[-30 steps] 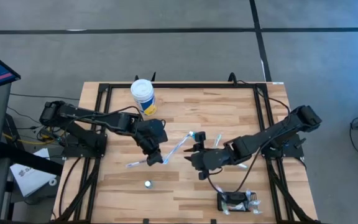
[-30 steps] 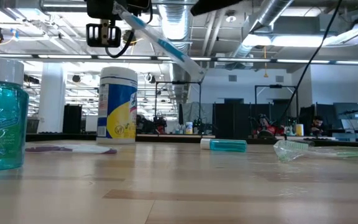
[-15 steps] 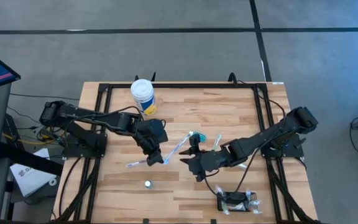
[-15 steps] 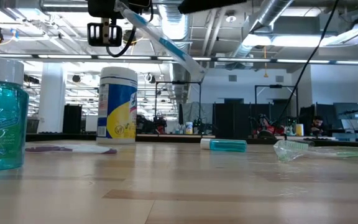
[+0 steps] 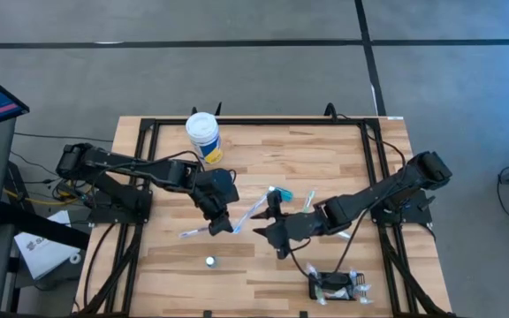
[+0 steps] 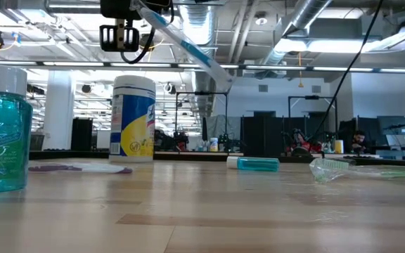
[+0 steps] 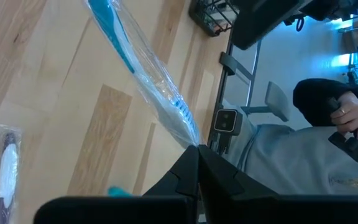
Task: Pick & Place toothbrushing station
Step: Put the blue toothbrush into the wire organizer
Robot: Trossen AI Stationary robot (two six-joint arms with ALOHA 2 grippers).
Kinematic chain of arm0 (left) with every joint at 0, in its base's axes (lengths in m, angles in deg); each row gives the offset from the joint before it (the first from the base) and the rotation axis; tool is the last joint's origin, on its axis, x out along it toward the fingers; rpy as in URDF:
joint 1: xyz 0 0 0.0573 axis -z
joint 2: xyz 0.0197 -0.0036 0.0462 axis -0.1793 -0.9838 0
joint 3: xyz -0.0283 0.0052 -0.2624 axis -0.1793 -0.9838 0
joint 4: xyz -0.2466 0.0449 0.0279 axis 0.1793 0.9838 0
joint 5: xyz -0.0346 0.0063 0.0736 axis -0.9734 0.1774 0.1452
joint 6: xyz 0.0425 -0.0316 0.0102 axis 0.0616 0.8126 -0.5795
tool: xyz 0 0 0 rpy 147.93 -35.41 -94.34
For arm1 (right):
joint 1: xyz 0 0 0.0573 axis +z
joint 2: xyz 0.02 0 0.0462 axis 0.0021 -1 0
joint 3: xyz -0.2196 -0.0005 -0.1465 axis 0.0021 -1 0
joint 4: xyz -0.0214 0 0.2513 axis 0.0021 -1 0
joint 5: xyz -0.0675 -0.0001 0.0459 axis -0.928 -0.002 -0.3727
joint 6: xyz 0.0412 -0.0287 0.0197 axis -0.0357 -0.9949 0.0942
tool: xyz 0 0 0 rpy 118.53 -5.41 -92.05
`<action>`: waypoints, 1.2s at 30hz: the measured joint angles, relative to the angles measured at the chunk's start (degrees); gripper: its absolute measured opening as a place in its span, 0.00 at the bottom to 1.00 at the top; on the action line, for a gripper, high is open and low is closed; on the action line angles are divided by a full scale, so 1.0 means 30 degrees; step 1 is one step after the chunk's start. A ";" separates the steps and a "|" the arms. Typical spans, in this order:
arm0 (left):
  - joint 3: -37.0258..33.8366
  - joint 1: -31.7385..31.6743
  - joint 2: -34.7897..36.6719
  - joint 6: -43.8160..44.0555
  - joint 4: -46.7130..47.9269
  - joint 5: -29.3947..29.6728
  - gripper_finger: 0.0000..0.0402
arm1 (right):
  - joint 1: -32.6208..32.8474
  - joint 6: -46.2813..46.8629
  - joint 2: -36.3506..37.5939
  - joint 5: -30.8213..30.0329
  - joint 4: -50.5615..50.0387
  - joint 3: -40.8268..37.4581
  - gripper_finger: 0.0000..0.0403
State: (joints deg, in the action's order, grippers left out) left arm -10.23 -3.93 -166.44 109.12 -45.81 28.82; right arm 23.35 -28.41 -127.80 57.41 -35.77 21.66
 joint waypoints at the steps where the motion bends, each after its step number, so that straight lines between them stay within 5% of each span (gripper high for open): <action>1: 0.0000 0.0000 0.0000 -0.0017 -0.0002 -0.0031 0.00 | -0.0003 0.0000 0.0000 0.0000 0.0161 0.0000 0.42; 14: -0.0007 0.0000 -0.0007 -0.0039 -0.0241 -0.0336 0.00 | -0.0258 -0.1284 -0.2677 -0.0033 0.0652 0.1644 0.43; 29: -0.0044 0.0000 -0.0007 -0.0015 -0.0468 -0.0552 0.00 | -0.0600 -0.1712 -0.6050 -0.0312 -0.4663 0.6447 0.40; 36: -0.0044 0.0000 -0.0007 -0.0015 -0.0518 -0.0580 0.00 | -0.0600 -0.1564 -0.6120 -0.1049 -0.5049 0.6630 0.23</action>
State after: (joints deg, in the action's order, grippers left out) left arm -10.36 -3.93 -166.47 109.08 -47.36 27.08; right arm 21.55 -33.10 -146.16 54.26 -50.92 41.55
